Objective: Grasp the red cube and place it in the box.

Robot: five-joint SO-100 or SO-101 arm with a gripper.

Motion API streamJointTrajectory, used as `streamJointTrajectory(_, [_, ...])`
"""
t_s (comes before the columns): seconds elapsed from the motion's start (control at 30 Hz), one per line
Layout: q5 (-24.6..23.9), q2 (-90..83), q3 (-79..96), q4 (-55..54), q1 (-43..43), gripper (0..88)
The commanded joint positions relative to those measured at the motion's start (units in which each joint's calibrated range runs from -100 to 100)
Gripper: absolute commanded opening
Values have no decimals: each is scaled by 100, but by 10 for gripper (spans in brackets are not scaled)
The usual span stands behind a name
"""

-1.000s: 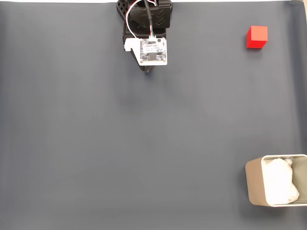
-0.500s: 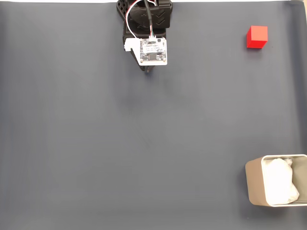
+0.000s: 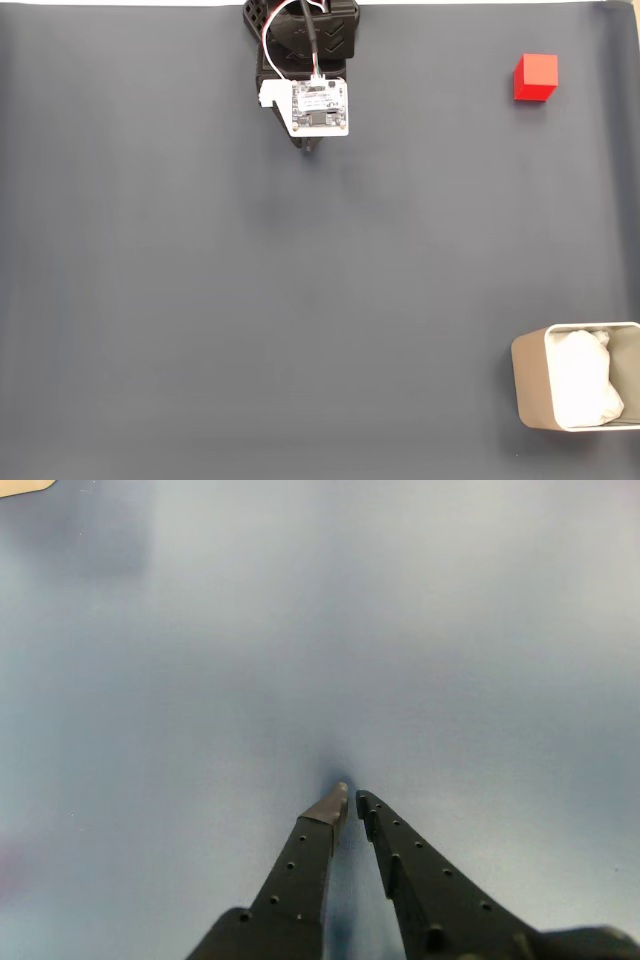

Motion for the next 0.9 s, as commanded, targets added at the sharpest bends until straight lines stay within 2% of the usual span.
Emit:
streamJointTrajectory(0.0, [34,0,54,128,-18,0])
streamJointTrajectory(0.5, [161,9,54,5,-39,0])
streamJointTrajectory(0.87, [49,295,-429,-1364,-18,0])
